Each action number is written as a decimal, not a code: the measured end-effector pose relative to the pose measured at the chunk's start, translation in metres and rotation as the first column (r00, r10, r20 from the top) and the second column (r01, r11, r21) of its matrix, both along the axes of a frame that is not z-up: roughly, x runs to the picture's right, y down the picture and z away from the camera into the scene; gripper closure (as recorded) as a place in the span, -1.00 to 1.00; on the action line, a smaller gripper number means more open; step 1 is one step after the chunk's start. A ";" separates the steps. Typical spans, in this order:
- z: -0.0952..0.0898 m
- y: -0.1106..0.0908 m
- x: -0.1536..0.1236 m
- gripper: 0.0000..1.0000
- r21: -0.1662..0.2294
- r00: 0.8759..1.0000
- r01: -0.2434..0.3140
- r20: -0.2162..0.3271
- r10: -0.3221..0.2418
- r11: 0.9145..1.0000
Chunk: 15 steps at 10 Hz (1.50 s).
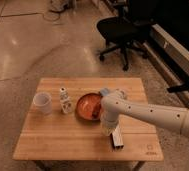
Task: Push the eraser across the table
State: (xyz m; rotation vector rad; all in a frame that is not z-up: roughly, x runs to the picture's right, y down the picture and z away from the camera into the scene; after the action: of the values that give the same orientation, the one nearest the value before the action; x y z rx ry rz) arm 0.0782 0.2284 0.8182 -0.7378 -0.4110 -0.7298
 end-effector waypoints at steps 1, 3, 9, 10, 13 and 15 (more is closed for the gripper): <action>0.003 -0.007 0.006 1.00 0.008 1.000 0.000 -0.010 0.000 1.000; 0.006 -0.016 0.017 1.00 0.020 1.000 -0.002 -0.027 0.002 1.000; 0.013 -0.029 0.068 1.00 0.032 0.994 0.000 -0.108 0.003 0.999; 0.013 -0.031 0.076 1.00 0.035 0.992 -0.005 -0.123 0.009 0.999; 0.015 -0.037 0.100 1.00 0.046 0.986 -0.024 -0.166 0.031 0.999; 0.014 -0.039 0.116 1.00 0.048 0.978 -0.038 -0.201 0.047 0.998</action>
State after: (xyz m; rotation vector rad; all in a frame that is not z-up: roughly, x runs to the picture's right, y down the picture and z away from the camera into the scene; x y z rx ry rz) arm 0.1944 0.1890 0.8324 -0.7513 -0.2239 -0.6150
